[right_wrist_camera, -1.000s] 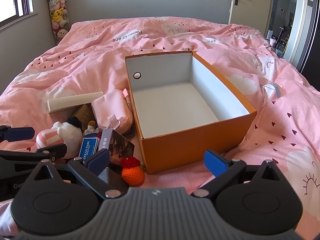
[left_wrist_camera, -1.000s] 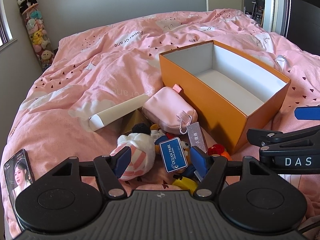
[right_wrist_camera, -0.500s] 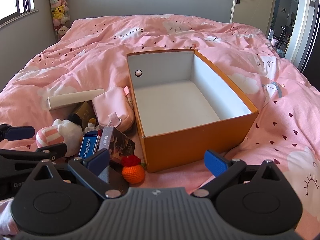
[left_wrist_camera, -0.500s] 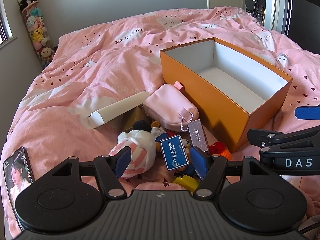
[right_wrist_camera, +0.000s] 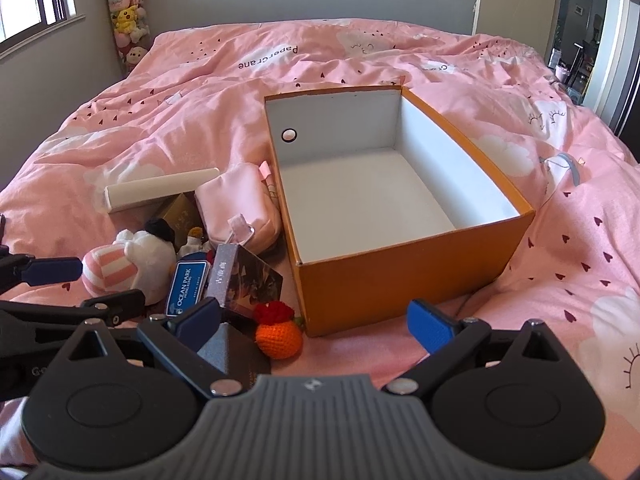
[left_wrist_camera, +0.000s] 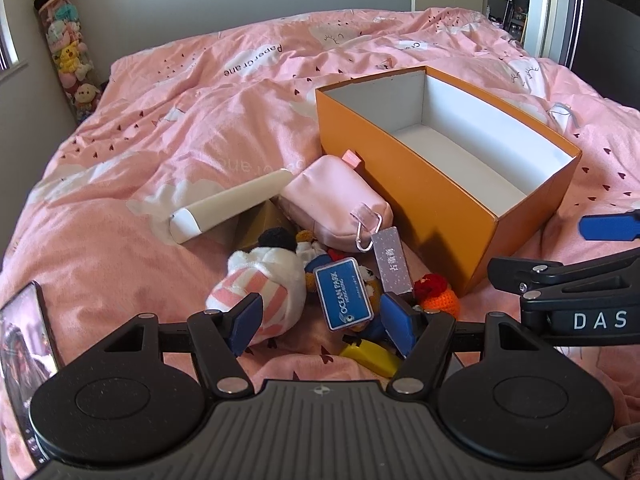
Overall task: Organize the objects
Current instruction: 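Move both tools toward the clutter beside the orange box, then grasp the dark grey box with the right gripper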
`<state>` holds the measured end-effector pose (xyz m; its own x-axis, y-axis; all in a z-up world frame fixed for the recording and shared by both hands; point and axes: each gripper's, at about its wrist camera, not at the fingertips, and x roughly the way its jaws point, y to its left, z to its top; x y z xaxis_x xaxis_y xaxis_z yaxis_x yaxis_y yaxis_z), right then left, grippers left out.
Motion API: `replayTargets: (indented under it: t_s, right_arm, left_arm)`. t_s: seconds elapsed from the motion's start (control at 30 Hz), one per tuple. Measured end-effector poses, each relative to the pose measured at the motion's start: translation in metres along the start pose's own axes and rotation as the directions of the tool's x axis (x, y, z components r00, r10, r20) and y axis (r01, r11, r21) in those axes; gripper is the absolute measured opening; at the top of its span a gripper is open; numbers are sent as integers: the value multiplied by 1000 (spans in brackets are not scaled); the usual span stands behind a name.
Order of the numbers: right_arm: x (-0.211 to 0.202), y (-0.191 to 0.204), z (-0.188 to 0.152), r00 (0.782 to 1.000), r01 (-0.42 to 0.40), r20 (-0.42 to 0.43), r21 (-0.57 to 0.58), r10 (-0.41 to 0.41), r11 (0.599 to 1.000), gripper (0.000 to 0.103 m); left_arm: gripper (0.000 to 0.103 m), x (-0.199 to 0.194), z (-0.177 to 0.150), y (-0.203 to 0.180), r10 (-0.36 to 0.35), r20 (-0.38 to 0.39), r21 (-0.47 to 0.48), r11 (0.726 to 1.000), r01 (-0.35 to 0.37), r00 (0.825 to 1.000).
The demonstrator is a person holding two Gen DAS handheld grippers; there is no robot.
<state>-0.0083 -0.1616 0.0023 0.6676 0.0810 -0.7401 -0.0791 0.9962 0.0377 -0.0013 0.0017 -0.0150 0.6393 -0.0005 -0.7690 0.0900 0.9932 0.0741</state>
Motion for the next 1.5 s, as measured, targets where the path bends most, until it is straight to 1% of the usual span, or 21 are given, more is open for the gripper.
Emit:
replayTargets:
  t_s: [0.07, 0.1, 0.17, 0.2, 0.27, 0.33, 0.37, 0.43, 0.57, 0.63, 0.8, 0.93, 1.0, 1.1, 1.17, 1.27, 1.3, 1.37, 1.43, 1.47, 1.5]
  right_arm:
    - [4, -1, -1, 999, -32, -22, 2, 32, 999, 83]
    - [6, 0, -1, 998, -45, -39, 0, 44, 999, 80]
    - [13, 4, -4, 994, -85, -76, -8, 84, 996, 65]
    - [16, 5, -5, 990, -104, -93, -11, 103, 994, 64]
    - [24, 12, -8, 981, -151, -131, -29, 146, 988, 53]
    - [32, 20, -9, 969, -190, -169, -52, 178, 980, 45]
    - [36, 23, -9, 963, -207, -189, -61, 193, 976, 42]
    - [47, 30, -10, 949, -237, -231, -72, 215, 969, 42]
    - [70, 40, -13, 922, -265, -315, -81, 227, 961, 42]
    - [79, 44, -14, 908, -279, -346, -81, 235, 957, 44]
    - [95, 50, -12, 900, -266, -382, -106, 208, 958, 47]
    - [100, 41, -13, 884, -271, -411, -63, 222, 960, 46]
    - [97, 33, -14, 876, -266, -423, -23, 232, 964, 43]
    - [91, 22, -12, 879, -241, -422, 7, 222, 970, 43]
    - [95, 21, -12, 875, -240, -429, 18, 224, 971, 44]
    - [112, 29, -16, 868, -223, -459, -18, 190, 975, 43]
    - [115, 29, -18, 870, -210, -459, -14, 180, 978, 42]
    - [106, 24, -14, 883, -215, -427, 1, 195, 977, 39]
    - [93, 17, -8, 889, -227, -404, 17, 214, 974, 38]
    - [86, 13, -4, 893, -232, -393, 15, 219, 973, 38]
    - [78, 9, 0, 897, -240, -380, 11, 226, 971, 38]
  left_arm:
    - [79, 1, -3, 4, -30, -9, -12, 999, 30, 1000]
    - [79, 2, -6, 6, -40, -19, -14, 999, 40, 999]
    - [76, 6, -10, 10, -41, -52, -9, 999, 41, 998]
    - [70, 7, -12, 13, -47, -70, -13, 999, 46, 996]
    - [60, 12, -16, 20, -82, -101, -44, 996, 78, 991]
    - [45, 19, -18, 27, -125, -142, -85, 990, 114, 982]
    - [42, 21, -19, 29, -149, -155, -93, 986, 136, 977]
    - [33, 23, -21, 29, -186, -163, -92, 981, 172, 969]
    - [25, 31, -22, 32, -232, -189, -107, 971, 214, 954]
    - [25, 35, -22, 37, -251, -194, -126, 965, 230, 948]
    - [25, 42, -17, 40, -292, -194, -148, 952, 266, 937]
    - [24, 47, -8, 36, -317, -190, -150, 945, 291, 929]
    - [24, 47, -4, 35, -322, -192, -147, 943, 297, 927]
    - [25, 45, -1, 30, -306, -194, -119, 950, 287, 932]
    - [26, 45, 0, 28, -294, -195, -111, 955, 277, 936]
    - [26, 46, 0, 28, -295, -203, -124, 954, 274, 934]
    - [26, 46, 1, 28, -292, -204, -126, 954, 271, 934]
    - [28, 43, 2, 29, -280, -201, -123, 958, 260, 939]
    - [33, 41, 6, 29, -276, -192, -126, 959, 255, 942]
    - [34, 40, 9, 29, -281, -188, -129, 957, 260, 941]
    - [38, 41, 13, 28, -289, -185, -134, 954, 268, 939]
